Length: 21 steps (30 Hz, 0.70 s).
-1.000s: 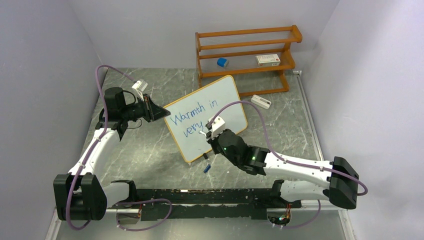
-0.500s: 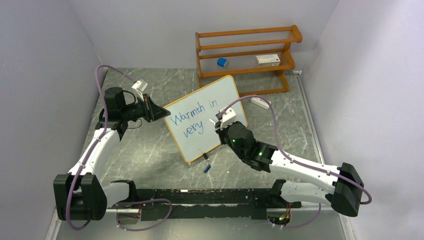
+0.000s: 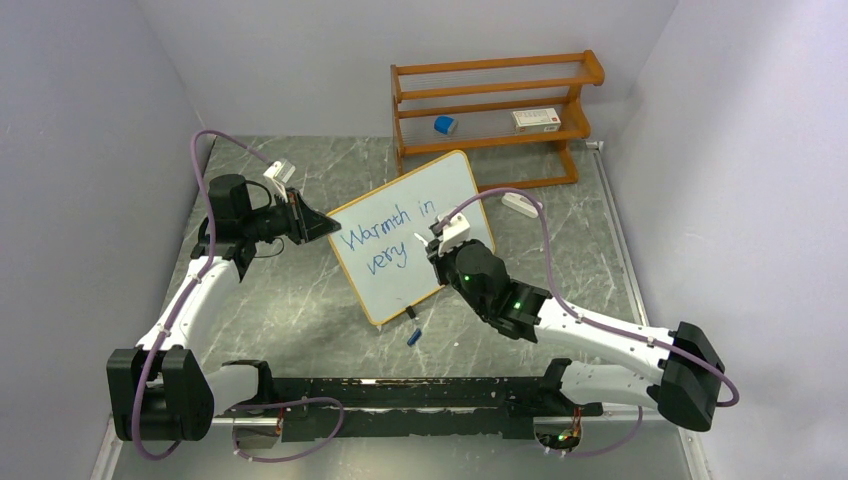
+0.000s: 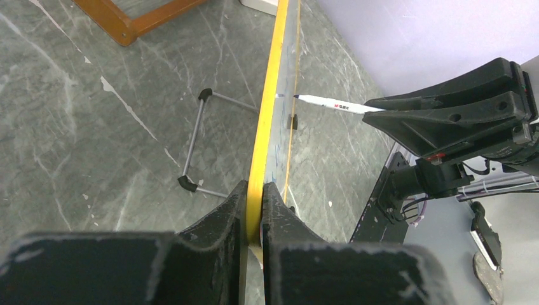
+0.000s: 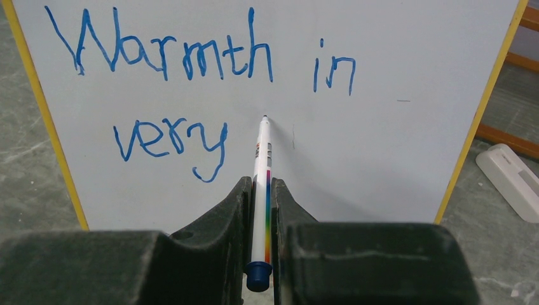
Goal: Write a sentence on the whiteboard
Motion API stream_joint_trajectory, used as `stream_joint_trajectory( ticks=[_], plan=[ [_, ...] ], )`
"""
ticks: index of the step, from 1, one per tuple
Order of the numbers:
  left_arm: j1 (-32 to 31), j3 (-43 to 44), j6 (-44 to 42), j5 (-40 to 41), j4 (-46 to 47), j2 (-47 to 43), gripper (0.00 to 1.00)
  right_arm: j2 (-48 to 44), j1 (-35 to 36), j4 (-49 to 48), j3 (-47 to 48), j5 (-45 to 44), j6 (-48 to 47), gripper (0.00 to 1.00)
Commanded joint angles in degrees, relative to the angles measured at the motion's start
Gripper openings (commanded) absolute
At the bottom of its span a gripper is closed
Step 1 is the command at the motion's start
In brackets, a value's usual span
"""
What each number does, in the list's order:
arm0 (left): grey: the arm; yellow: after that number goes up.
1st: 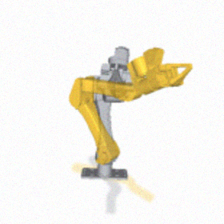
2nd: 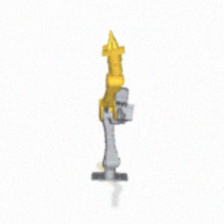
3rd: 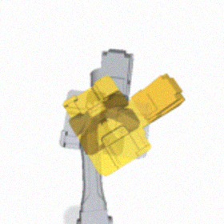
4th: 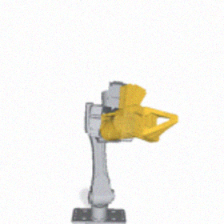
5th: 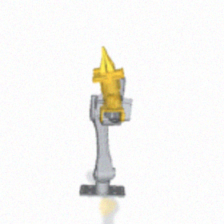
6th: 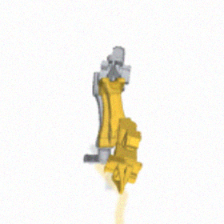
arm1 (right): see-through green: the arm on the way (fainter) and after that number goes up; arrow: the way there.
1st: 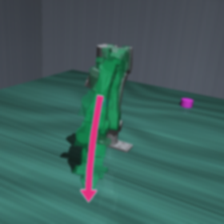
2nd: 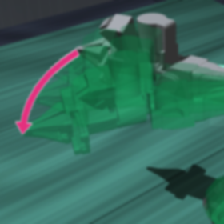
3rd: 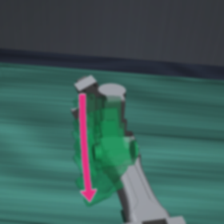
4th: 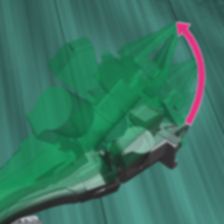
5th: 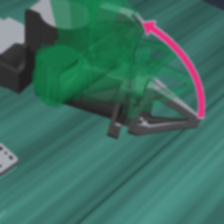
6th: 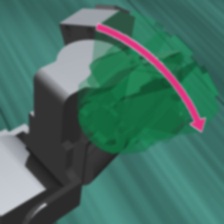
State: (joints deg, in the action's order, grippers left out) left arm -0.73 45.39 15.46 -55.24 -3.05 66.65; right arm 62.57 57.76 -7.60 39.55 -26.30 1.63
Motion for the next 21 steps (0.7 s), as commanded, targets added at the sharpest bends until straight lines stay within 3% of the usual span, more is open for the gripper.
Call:
stream_joint_trajectory(
  ticks=[1,21],
  plan=[
    [0.6,-0.3,-2.7,5.0,-2.9,0.9,0.05,1.0,-0.8,-3.0,0.8,0.3,-0.7,0.00],
    [0.6,-0.2,-2.8,5.0,-3.0,0.9,0.05,0.7,-1.3,3.4,0.0,1.6,1.8,0.00]
  ],
)
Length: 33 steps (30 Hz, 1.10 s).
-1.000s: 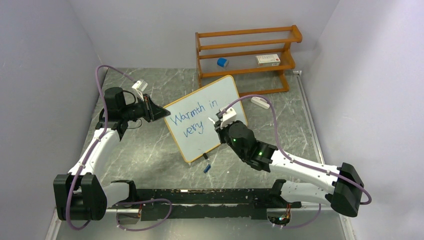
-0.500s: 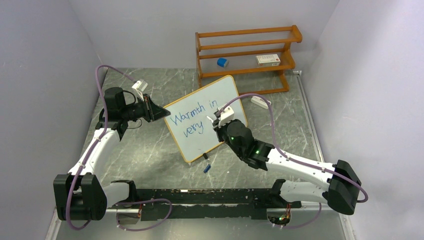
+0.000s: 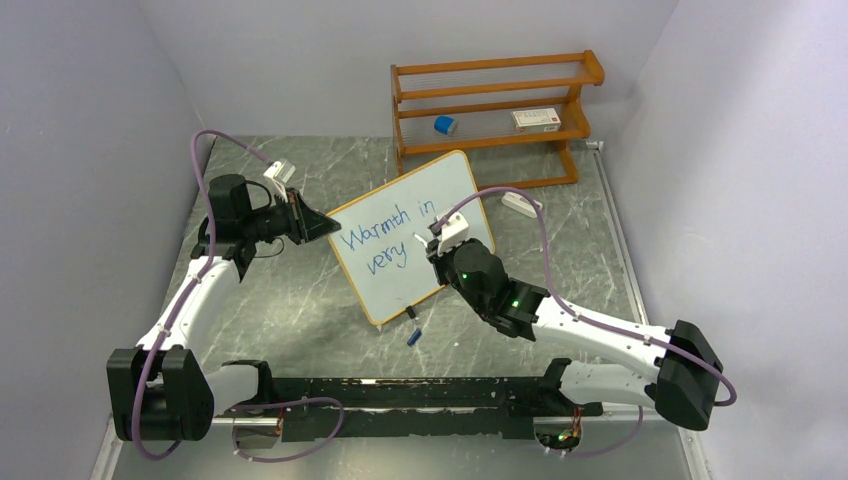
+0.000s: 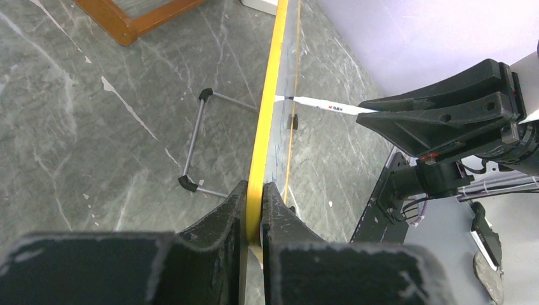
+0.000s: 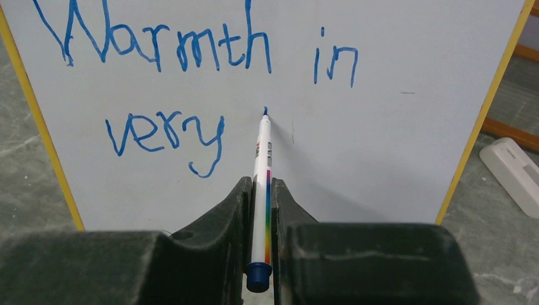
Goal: Write a sentence on the whiteboard
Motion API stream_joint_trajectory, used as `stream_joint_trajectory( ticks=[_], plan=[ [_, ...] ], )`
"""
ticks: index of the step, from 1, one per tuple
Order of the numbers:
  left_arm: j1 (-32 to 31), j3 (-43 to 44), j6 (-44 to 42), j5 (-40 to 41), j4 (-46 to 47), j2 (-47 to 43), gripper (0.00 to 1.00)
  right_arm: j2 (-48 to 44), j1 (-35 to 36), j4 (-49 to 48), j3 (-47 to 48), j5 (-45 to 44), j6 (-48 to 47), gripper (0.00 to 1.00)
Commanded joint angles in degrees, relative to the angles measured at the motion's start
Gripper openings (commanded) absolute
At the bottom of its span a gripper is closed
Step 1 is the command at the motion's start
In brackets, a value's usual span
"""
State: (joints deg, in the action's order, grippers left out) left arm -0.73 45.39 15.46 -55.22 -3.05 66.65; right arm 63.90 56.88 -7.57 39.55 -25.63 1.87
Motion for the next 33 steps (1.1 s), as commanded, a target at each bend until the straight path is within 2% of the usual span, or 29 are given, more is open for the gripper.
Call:
stream_joint_trajectory(
  ticks=[1,18,33],
  plan=[
    [0.6,-0.2,-2.7,4.9,-2.9,0.9,0.05,-0.8,-0.5,4.1,0.0,1.0,1.7,0.00],
    [0.6,-0.1,-2.8,5.0,-3.0,1.1,0.05,-3.0,-0.4,10.9,-0.8,3.6,4.3,0.00],
    [0.6,-0.1,-2.8,5.0,-3.1,1.1,0.05,-3.0,-0.4,5.5,-1.0,0.7,2.7,0.00]
  ],
)
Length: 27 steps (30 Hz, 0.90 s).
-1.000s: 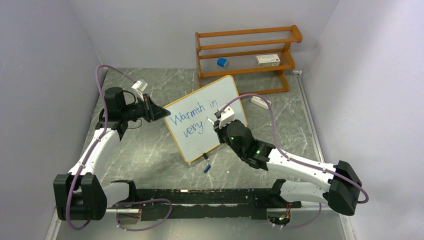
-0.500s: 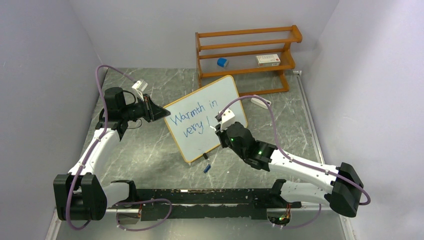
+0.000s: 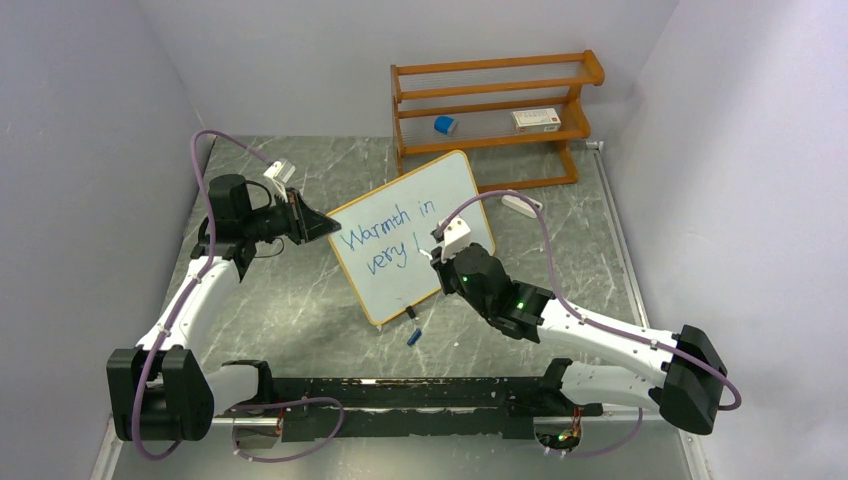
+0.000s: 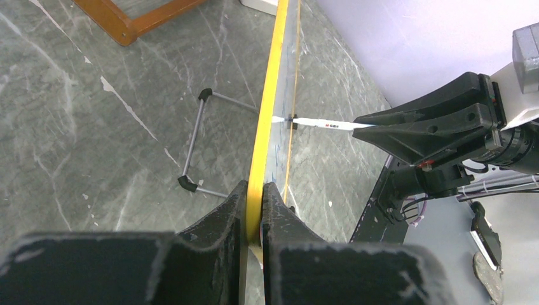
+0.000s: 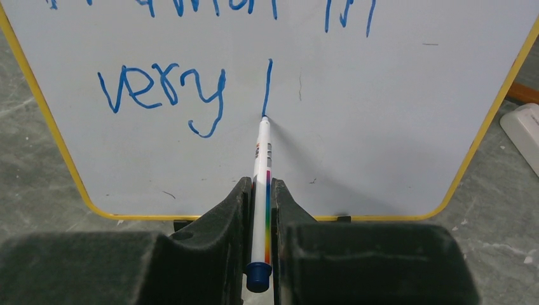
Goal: Write a sentence on the whiteboard
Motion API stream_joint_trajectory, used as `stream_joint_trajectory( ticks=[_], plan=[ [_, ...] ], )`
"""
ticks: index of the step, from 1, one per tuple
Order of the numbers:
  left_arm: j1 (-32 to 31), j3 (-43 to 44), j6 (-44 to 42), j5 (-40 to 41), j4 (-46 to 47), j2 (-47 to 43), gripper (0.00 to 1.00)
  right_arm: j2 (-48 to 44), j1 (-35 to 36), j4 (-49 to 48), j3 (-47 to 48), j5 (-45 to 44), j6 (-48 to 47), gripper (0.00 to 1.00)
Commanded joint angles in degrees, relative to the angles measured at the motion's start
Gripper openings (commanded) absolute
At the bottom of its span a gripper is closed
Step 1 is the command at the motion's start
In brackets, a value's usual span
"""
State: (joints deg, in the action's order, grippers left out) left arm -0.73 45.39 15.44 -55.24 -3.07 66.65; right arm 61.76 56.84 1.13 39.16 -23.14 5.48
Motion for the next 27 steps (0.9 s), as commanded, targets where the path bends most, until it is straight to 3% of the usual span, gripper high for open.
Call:
stream_joint_trajectory(
  ticks=[1,27],
  plan=[
    [0.6,-0.1,-2.8,5.1,-3.1,1.1,0.05,-0.8,-0.4,-3.5,-0.5,-1.9,-1.0,0.00],
    [0.6,-0.2,-2.9,5.2,-3.2,1.0,0.05,1.3,-0.5,-7.2,0.5,-5.3,-2.6,0.00]
  ],
)
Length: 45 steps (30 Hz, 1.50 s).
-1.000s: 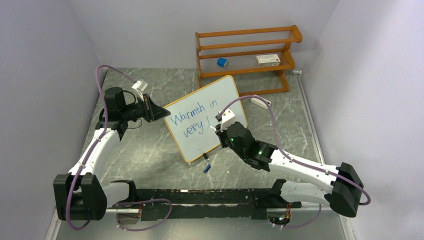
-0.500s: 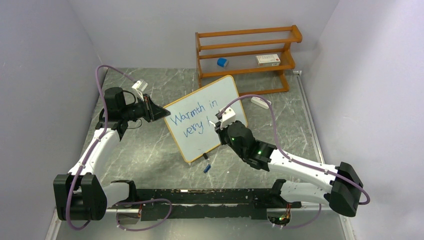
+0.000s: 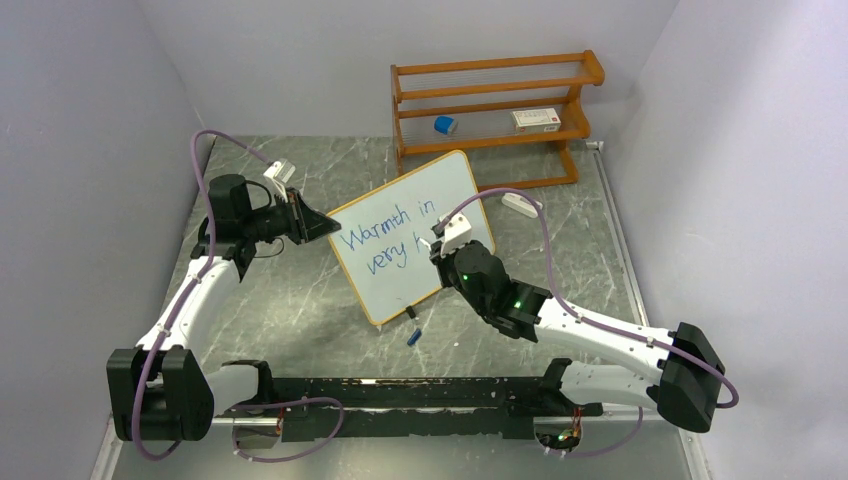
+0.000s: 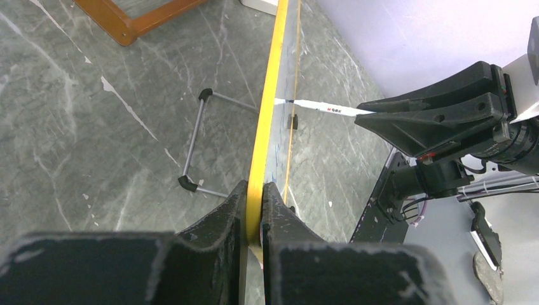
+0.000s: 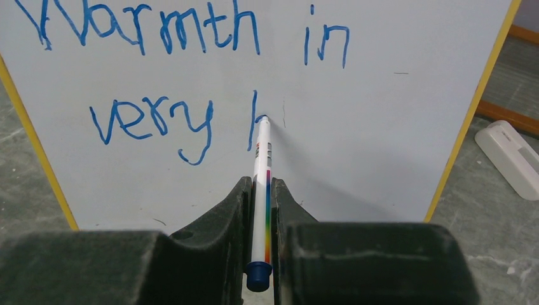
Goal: Write a sentence on the whiteboard
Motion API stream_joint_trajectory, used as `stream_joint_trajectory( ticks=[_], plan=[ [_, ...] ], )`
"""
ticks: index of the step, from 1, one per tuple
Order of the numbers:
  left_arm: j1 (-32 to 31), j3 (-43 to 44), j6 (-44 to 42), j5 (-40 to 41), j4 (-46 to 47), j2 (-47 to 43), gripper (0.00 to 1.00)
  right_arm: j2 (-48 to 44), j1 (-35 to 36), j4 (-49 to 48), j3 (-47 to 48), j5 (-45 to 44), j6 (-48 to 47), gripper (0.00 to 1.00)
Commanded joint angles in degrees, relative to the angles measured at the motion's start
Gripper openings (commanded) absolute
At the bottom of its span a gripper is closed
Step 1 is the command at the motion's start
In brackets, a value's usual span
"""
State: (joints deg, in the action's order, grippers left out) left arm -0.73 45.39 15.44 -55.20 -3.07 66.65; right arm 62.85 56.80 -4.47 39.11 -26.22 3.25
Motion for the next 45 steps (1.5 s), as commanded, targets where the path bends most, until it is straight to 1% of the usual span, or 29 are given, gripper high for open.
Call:
stream_joint_trajectory(
  ticks=[1,25,37,45],
  plan=[
    [0.6,-0.2,-2.9,5.2,-3.2,1.0,0.05,0.2,-0.5,-1.3,0.6,-2.3,-0.4,0.00],
    [0.6,-0.1,-2.9,5.4,-3.2,1.2,0.05,-1.2,-0.7,7.3,-0.1,0.1,2.7,0.00],
    [0.6,-0.1,-2.9,5.4,-3.3,1.0,0.05,-1.8,-0.7,7.6,-0.9,0.6,3.4,0.00],
    [0.6,-0.1,-3.0,5.5,-3.4,1.1,0.05,-4.0,-0.8,5.6,-1.5,-1.6,2.1,0.00]
  ],
)
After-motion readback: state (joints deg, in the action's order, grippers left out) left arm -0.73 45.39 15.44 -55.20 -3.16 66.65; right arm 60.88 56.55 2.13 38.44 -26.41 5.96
